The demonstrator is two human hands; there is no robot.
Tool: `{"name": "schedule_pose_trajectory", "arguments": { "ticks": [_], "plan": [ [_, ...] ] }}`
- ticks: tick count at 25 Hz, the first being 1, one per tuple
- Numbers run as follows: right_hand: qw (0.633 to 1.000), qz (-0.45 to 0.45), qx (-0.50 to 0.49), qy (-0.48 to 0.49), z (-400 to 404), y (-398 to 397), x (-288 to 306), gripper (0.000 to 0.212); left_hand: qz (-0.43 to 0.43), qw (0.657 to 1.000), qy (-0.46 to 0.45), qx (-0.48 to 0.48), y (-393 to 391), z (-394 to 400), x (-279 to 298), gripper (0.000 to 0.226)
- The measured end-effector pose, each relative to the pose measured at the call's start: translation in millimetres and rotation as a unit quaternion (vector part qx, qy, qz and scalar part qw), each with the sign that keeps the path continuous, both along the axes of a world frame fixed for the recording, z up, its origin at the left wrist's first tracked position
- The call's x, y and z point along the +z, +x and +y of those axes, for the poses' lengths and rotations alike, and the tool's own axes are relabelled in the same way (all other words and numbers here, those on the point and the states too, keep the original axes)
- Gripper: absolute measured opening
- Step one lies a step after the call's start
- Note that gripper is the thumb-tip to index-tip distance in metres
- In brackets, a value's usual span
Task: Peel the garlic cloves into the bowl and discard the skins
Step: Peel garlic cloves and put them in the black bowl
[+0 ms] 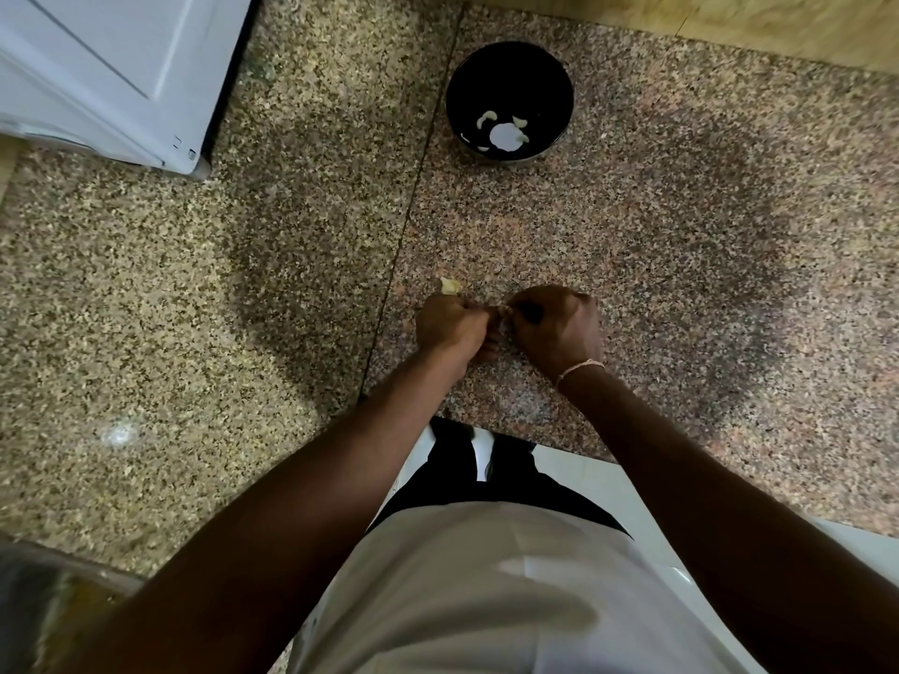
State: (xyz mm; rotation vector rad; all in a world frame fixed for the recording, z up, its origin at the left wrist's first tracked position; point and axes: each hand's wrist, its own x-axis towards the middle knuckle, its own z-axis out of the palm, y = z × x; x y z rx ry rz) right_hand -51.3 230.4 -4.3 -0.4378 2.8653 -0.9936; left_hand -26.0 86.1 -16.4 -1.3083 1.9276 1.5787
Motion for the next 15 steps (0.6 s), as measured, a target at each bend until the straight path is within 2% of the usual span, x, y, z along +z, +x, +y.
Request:
{"name": "schedule_pose_trajectory", "arguments": {
  "ticks": [10, 15],
  "plan": [
    [1.0, 0.003, 0.015, -0.001, 1.0, 2.0, 0.2, 0.012, -0.007, 1.0, 0.014, 0.004, -4.3, 0.9, 3.8, 0.017],
    [1.0, -0.011, 0.014, -0.018, 2.6, 3.6, 1.3, 0.011, 0.011, 1.0, 0.018, -0.005, -0.1, 3.3, 7.7, 0.009]
  ]
}}
